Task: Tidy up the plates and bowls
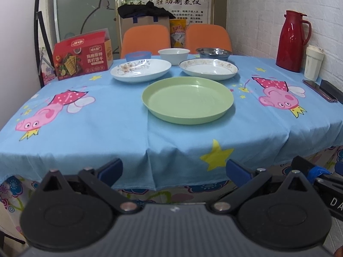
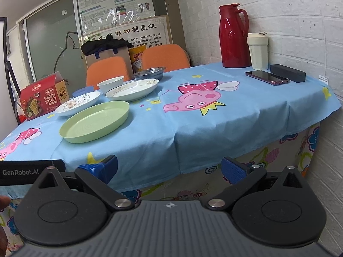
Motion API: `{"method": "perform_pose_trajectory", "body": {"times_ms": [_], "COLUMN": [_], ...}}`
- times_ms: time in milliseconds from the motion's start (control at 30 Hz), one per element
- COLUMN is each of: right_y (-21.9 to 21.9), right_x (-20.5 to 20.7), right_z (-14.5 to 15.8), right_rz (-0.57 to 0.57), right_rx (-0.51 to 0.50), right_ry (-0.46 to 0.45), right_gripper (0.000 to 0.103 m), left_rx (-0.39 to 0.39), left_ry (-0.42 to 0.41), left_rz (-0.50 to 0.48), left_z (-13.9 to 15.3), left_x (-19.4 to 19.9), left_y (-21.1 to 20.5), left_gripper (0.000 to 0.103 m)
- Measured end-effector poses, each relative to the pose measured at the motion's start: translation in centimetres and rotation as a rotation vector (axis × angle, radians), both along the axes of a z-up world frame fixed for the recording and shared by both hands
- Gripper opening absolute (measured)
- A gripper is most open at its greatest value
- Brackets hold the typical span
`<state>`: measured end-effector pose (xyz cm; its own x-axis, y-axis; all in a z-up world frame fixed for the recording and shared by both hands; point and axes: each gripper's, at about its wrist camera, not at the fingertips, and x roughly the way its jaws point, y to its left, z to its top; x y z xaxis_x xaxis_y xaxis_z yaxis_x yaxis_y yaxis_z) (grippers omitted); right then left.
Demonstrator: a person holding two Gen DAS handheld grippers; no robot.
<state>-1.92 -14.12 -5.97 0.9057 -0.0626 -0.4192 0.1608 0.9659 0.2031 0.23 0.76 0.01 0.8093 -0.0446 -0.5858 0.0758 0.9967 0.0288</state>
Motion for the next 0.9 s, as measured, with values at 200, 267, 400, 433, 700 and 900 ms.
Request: {"method": "perform_pose_trajectory", "body": {"times_ms": [200, 267, 400, 433, 700, 900], "right_y": [0.0, 0.0, 0.0, 0.0, 0.7, 1.8], "right_x": [0.0, 0.0, -0.2, -0.4, 2.6, 8.4], "right_z": [0.0, 0.0, 0.3, 0.7, 3.4, 3.6], "right_rz": [0.004, 0.003, 0.003, 0.006, 0.101, 0.248], "right_rx": [-0.004, -0.002, -0.008, -0.011, -0.053, 0.007], "right_ry": [0.0, 0.002, -0.01, -0.023, -0.122, -0.059], "right_gripper": [0.091, 0.091, 0.091, 0.091, 0.09, 0.089], "left_rx": [0.0, -0.001, -0.005, -0.009, -0.054, -0.125], "left_ry": [0.002, 0.003, 0.014, 0.01, 0.001, 0.083], "left_rz": [-0.001, 0.001, -0.003, -0.002, 0.061, 0.051], "left_z": [-0.1, -0.1, 0.2, 0.5, 1.9, 2.1], "left_x": [0.0, 0.0, 0.6, 0.9, 5.5, 9.2], "left_y": [0.0, 0.1, 0.5, 0.9, 5.6, 7.8], "left_gripper": [0.102, 0.102, 0.102, 0.102, 0.102, 0.102]}}
